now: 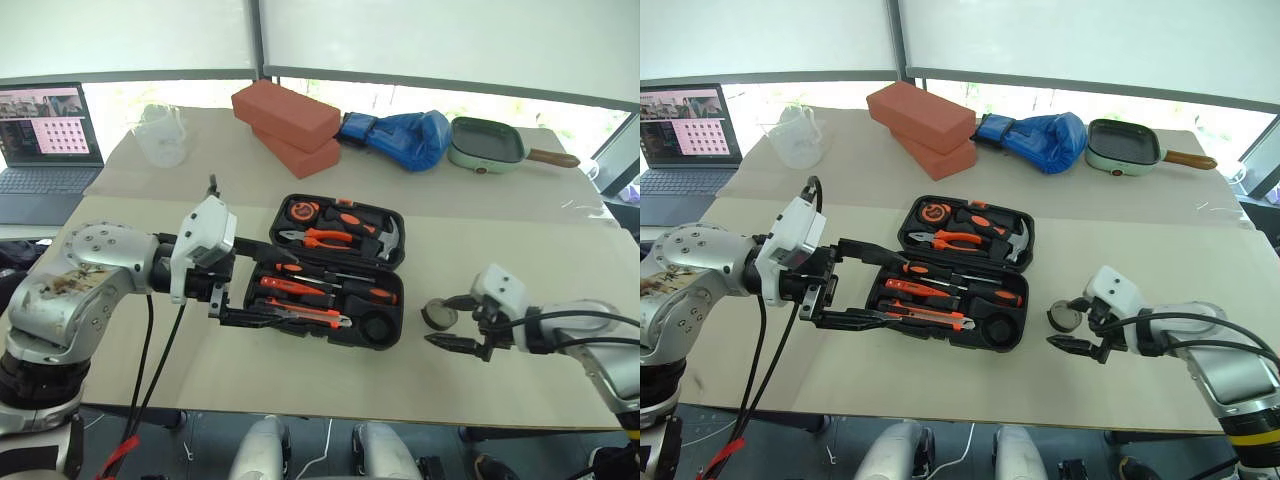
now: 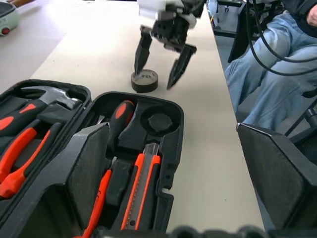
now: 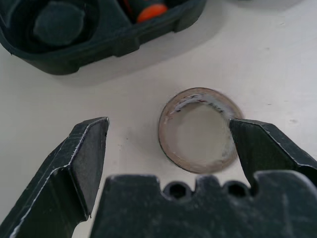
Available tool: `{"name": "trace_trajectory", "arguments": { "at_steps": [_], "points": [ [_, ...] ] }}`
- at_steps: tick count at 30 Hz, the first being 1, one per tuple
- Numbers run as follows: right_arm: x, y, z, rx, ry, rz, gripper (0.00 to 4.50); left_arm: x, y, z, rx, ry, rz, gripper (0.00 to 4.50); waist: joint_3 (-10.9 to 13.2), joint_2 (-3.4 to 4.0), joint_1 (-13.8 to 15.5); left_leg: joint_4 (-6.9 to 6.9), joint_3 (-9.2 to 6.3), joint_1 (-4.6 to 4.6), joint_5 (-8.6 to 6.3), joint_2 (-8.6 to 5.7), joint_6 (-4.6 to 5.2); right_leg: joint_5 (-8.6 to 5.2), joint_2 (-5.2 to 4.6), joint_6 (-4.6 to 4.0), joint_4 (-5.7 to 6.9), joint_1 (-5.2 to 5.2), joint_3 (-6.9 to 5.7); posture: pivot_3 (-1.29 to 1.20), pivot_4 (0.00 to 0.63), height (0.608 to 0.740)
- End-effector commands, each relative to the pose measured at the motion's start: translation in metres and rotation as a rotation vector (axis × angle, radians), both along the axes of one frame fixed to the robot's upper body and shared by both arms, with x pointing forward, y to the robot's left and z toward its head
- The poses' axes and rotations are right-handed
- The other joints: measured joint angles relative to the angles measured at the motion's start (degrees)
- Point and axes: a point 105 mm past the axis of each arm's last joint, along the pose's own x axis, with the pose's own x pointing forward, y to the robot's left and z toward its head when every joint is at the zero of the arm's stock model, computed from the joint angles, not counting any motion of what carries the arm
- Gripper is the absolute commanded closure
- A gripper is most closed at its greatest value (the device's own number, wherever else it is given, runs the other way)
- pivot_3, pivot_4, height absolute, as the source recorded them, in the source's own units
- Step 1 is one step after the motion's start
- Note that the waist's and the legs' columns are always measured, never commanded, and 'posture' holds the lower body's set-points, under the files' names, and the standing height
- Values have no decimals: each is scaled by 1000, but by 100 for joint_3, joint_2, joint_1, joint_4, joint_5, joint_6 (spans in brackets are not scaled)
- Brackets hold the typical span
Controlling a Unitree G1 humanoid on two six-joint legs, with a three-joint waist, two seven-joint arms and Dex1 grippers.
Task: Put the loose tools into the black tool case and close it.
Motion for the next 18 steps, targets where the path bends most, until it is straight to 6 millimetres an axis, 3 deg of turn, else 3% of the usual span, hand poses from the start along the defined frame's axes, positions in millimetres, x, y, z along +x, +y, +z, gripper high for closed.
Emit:
{"name": "trace_trajectory", "arguments": {
  "at_steps": [1,4,10,11,16,18],
  "points": [
    [3,3,0,-23,-17,-4,1027,-1,-2,6,6,-32,-5,0,0,0,-1,0,0,1,0,0,0,0,1,0,0,1,0,0,150,738],
    [6,7,-2,-19,-32,-2,2156,3,-3,7,3,-36,-2,0,0,0,-2,0,1,0,0,-1,0,0,1,0,0,0,0,0,150,738],
    [2,12,16,43,-40,23,4257,4,-3,0,25,-41,-7,0,0,1,-2,0,2,1,0,-2,0,0,2,0,0,0,0,0,150,738],
    [1,16,22,75,-39,30,4450,5,-2,-2,31,-44,-6,0,0,1,-1,0,2,1,0,-2,0,0,2,0,0,0,0,0,150,738],
    [-8,51,60,259,-55,140,4450,6,0,-5,39,-46,2,0,1,1,-22,0,2,1,0,4,0,1,4,-2,2,-1,0,0,150,738],
    [-17,70,66,273,-53,229,4450,5,1,-6,49,-47,0,0,1,1,-19,-3,0,2,0,5,0,1,5,-3,2,-1,0,0,150,738]
  ]
}}
